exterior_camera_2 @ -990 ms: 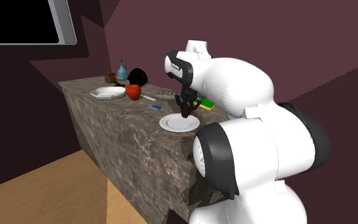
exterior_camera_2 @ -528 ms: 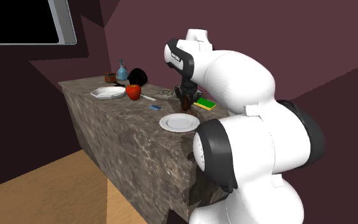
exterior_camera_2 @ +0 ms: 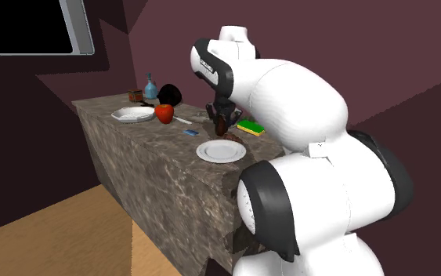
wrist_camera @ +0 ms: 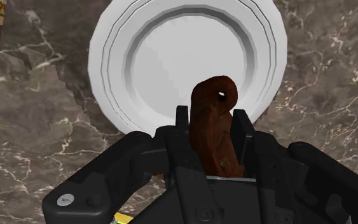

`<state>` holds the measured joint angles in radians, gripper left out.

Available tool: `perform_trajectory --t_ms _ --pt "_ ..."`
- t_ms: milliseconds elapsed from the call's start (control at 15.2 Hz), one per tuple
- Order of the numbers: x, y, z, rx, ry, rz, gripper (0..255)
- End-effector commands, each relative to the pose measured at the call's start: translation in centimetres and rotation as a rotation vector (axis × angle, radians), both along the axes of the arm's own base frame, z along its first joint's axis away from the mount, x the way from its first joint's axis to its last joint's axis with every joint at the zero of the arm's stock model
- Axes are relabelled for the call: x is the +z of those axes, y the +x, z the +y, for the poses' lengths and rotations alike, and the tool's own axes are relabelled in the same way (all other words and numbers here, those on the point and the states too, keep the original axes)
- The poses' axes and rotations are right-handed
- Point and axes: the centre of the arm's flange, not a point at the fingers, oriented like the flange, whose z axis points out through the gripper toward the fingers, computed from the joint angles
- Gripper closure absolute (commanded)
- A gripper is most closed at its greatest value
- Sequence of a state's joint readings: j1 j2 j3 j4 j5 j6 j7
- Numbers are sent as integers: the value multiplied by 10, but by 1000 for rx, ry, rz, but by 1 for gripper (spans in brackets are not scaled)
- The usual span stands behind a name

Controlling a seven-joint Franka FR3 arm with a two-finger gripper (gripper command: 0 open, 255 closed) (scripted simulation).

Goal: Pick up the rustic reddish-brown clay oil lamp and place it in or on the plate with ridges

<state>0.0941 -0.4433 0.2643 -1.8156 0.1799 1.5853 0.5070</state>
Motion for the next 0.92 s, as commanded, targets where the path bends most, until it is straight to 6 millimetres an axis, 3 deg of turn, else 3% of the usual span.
perform_trajectory --t_ms 0,858 --pt "-5 -11 7 -1 0 0 255" --pt "-73 -11 7 -1 0 0 255"
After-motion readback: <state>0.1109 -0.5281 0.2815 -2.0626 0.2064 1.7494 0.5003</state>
